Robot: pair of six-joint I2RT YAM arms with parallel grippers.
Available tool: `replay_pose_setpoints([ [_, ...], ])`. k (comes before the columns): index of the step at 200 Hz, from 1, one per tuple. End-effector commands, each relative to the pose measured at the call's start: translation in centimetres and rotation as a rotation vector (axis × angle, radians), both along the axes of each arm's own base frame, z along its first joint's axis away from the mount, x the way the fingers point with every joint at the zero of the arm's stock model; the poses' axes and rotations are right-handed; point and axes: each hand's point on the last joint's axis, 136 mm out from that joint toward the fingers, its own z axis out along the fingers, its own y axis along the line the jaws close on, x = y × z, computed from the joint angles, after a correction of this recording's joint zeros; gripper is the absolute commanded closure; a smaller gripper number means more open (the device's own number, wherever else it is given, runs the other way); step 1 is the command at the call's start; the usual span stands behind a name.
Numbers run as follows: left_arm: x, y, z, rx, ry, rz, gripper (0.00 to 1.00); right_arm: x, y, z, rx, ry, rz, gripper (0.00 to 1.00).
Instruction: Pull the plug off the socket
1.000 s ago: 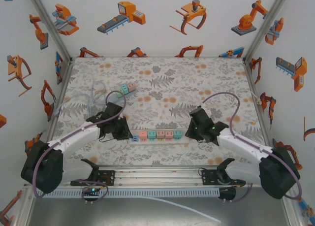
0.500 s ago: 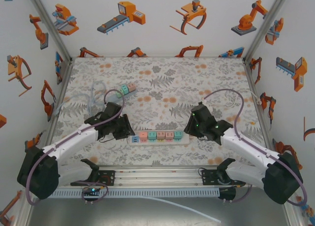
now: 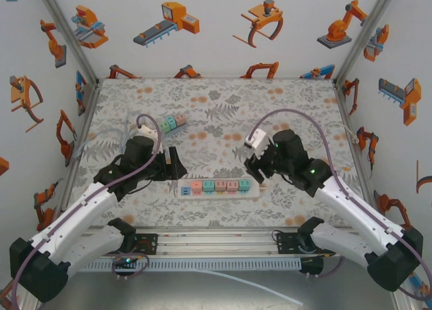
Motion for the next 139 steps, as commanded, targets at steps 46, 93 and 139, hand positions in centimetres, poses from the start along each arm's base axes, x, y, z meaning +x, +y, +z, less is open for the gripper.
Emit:
replay_pose_setpoints([
  [46, 0.0, -1.8, 0.0, -0.019, -0.031, -0.108, 0.16, -3.5, 1.5, -5.1, -0.13, -0.037, 0.387, 0.34],
  [93, 0.6, -0.4, -3.6, 0.078, 0.072, -0.018, 0.14, -2.9, 2.8, -8.1, -0.13, -0.001, 0.415, 0.38],
  [139, 0.8, 1.2, -6.4, 0.133, 0.167, 0.081, 0.13, -2.9, 3.5, -10.3, -0.139, 0.047, 0.439, 0.5],
])
